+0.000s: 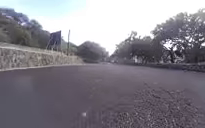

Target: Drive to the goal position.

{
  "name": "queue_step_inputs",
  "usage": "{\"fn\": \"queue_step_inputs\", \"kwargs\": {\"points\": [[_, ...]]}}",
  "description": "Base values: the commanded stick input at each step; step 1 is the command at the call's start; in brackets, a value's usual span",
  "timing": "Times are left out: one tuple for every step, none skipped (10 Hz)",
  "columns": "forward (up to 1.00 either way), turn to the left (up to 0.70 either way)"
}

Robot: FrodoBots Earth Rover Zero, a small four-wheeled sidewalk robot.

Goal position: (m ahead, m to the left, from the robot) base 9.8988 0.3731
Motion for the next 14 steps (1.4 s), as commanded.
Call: {"fn": "queue_step_inputs", "kwargs": {"points": [[0.7, 0.0], [0.7, 0.0], [0.7, 0.0], [0.7, 0.0], [0.7, 0.0], [0.7, 0.0], [0.7, 0.0], [0.7, 0.0], [0.7, 0.0], [0.7, 0.0], [0.7, 0.0], [0.7, 0.0], [0.7, 0.0], [0.7, 0.0]]}}
